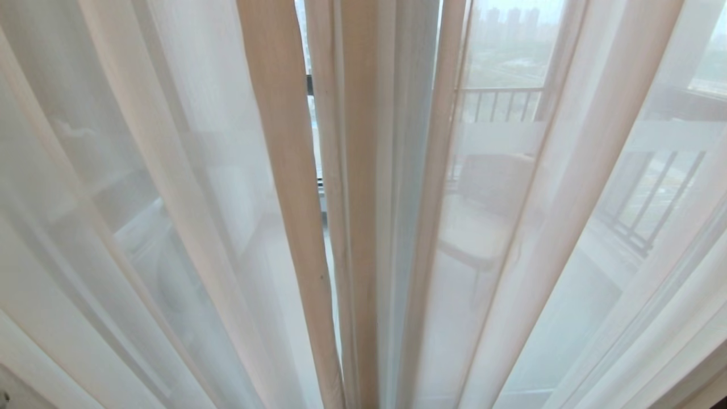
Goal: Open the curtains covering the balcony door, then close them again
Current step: Pull the inner curtains open on both sides
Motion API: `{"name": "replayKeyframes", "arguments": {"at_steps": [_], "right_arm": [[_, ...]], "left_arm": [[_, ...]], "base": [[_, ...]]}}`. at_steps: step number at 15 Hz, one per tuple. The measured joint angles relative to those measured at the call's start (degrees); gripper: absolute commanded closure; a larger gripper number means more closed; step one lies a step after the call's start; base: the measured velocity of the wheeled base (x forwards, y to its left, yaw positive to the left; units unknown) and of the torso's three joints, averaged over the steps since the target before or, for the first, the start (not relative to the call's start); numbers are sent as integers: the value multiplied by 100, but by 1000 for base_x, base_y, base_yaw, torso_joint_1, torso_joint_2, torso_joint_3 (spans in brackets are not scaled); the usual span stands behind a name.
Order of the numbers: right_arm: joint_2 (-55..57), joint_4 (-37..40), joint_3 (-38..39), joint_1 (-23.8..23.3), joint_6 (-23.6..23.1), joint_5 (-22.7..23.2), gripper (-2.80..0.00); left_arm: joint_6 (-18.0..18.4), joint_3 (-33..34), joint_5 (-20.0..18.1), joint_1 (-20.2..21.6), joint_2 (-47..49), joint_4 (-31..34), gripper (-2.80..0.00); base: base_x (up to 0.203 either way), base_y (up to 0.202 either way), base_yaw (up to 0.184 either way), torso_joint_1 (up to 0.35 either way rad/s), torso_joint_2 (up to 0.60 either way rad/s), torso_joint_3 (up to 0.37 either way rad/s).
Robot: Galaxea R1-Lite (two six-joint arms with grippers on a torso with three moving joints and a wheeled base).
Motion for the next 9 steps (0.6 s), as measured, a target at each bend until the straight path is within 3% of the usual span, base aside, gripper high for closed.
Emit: {"name": "replayKeyframes", "arguments": {"at_steps": [4,5,9], "right_arm": [[0,2,0,2,0,0,0],[0,0,0,2,2,0,0],[0,0,0,2,0,0,0]], "left_arm": [[-20,-1302,-1065,-355,1547,-236,0],[-10,-1676,-1256,-560,1977,-276,-280],[29,-2723,-1419,-1346,3293,-387,-280]], "base": [[0,0,0,0,0,0],[0,0,0,0,0,0],[0,0,0,0,0,0]]}}
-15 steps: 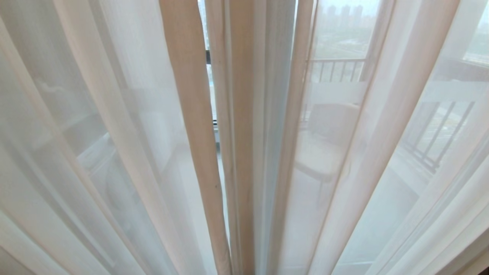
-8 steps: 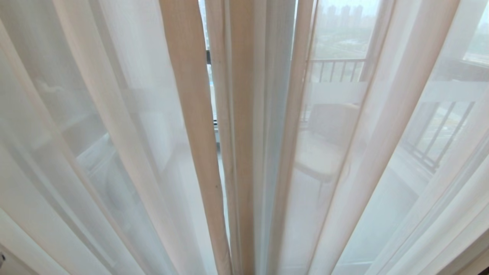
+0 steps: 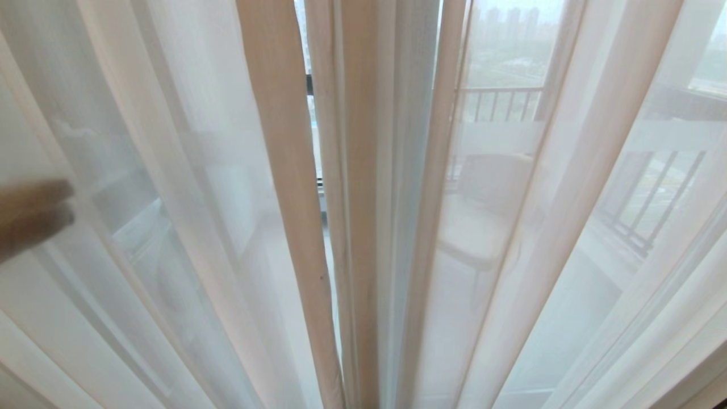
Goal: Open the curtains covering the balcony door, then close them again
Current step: Pull the inner curtains open on both sides
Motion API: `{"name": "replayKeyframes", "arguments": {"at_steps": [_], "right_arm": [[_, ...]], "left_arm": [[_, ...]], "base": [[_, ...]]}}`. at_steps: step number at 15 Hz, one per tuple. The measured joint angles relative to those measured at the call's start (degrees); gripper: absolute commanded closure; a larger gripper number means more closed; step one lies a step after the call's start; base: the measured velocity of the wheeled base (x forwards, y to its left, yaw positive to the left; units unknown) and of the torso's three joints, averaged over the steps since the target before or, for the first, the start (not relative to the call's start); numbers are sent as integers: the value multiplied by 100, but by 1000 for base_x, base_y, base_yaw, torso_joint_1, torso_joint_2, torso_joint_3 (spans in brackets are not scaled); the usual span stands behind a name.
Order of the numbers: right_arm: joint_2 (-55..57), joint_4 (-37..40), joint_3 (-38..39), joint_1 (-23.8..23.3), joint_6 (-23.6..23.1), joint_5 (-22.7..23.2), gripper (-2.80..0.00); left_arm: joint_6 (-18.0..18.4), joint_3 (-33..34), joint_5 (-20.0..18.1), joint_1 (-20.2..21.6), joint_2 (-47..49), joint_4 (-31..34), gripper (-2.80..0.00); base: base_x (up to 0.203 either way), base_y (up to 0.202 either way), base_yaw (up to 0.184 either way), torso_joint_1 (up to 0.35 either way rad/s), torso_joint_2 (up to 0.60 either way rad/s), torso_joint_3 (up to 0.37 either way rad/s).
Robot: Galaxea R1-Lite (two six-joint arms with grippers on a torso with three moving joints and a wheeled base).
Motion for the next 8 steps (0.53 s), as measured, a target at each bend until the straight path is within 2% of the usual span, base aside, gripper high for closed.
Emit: {"name": "replayKeyframes", "arguments": {"at_steps": [5,8], "right_arm": [[0,0,0,-2,0,1,0],[0,0,0,1,0,2,0]], "left_arm": [[10,-1216,235,-362,1238,-131,-280],[14,-1835,956,-705,1804,-135,-280]], "base": [[0,0,0,0,0,0],[0,0,0,0,0,0]]}}
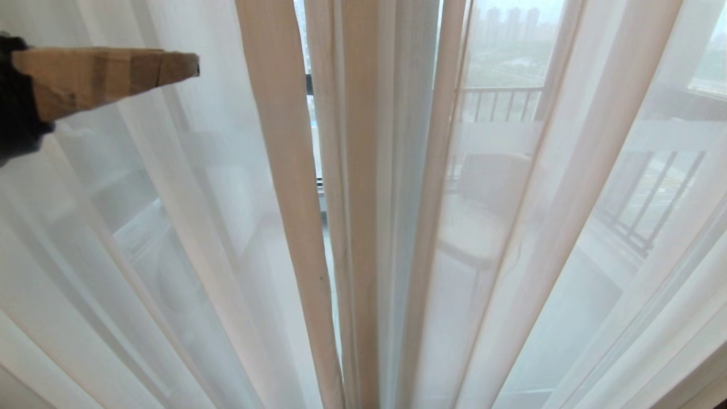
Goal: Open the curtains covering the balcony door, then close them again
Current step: Pull the inner curtains open on both sides
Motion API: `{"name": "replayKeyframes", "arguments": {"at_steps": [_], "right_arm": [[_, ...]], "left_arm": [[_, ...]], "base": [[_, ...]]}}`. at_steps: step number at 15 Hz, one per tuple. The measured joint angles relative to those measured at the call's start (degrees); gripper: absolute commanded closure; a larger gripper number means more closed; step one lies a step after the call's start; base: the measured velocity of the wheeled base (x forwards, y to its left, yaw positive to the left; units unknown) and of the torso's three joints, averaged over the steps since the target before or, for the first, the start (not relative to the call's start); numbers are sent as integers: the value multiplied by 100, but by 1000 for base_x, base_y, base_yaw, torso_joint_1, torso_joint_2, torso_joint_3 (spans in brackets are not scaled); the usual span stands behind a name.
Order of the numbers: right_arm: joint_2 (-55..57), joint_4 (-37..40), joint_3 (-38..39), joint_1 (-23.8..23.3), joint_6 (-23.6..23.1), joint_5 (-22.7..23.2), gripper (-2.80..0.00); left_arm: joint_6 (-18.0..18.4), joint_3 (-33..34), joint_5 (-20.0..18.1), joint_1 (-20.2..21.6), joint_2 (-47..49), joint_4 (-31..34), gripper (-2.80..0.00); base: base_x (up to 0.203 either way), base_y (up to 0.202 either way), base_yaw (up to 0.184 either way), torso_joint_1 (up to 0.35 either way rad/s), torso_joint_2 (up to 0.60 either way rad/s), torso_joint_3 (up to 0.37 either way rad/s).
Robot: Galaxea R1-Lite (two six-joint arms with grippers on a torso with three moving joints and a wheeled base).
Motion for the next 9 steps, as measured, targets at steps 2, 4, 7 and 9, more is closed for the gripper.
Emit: {"name": "replayKeyframes", "arguments": {"at_steps": [2,4,7,9], "right_arm": [[0,1,0,-2,0,-2,0],[0,0,0,-2,0,0,0],[0,0,0,-2,0,-2,0],[0,2,0,-2,0,-2,0]], "left_arm": [[40,-273,431,-210,304,-2,-280],[314,-589,721,-334,621,-2,-280],[427,-1126,1031,-486,1051,-8,-280],[451,-1467,1166,-522,1322,-8,-280]], "base": [[0,0,0,0,0,0],[0,0,0,0,0,0],[0,0,0,0,0,0],[0,0,0,0,0,0]]}}
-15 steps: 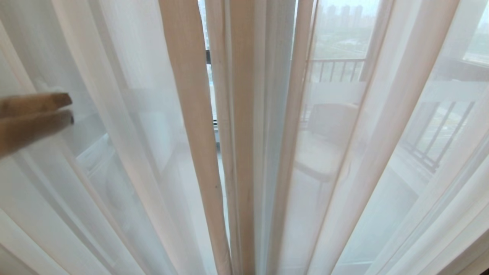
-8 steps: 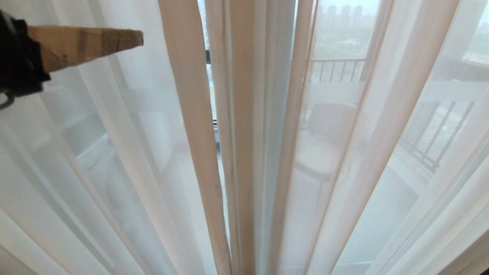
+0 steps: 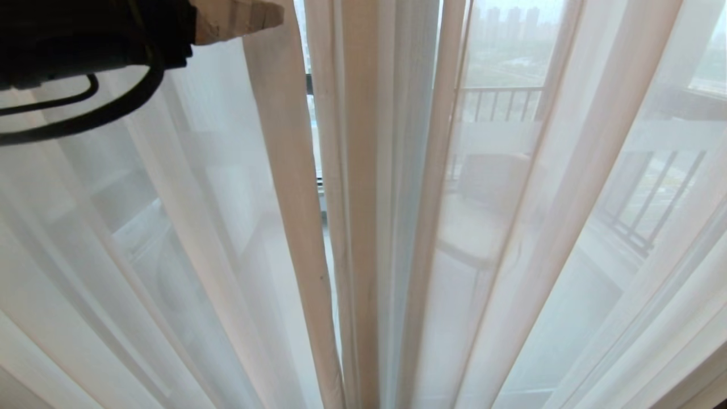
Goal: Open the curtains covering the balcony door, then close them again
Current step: Pull the inner curtains open on both sides
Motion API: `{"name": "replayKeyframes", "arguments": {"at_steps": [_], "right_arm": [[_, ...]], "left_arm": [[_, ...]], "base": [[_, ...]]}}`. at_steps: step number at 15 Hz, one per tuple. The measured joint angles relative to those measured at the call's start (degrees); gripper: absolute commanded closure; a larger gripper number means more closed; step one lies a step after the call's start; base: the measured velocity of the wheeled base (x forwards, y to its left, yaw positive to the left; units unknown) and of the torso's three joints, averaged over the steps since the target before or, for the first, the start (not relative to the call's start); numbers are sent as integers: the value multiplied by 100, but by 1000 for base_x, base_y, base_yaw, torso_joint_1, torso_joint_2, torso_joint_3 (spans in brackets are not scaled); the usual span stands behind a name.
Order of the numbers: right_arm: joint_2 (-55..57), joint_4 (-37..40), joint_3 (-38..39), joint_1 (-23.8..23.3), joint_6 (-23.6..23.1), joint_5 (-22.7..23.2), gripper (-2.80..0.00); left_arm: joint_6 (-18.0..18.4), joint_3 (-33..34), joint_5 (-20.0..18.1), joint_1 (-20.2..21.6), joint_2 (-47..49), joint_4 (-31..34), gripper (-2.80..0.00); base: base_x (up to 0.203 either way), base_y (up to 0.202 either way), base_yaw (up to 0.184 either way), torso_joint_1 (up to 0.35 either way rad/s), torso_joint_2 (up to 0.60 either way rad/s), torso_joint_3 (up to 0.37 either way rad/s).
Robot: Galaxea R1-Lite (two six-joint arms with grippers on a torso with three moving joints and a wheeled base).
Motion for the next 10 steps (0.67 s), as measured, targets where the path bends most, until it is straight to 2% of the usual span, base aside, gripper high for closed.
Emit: {"name": "replayKeyframes", "arguments": {"at_steps": [3,10], "right_arm": [[0,-2,0,0,0,0,0],[0,0,0,2,2,0,0]], "left_arm": [[138,-414,119,-13,344,-7,-280],[677,-953,1115,-109,894,-4,-280]], "base": [[0,0,0,0,0,0],[0,0,0,0,0,0]]}}
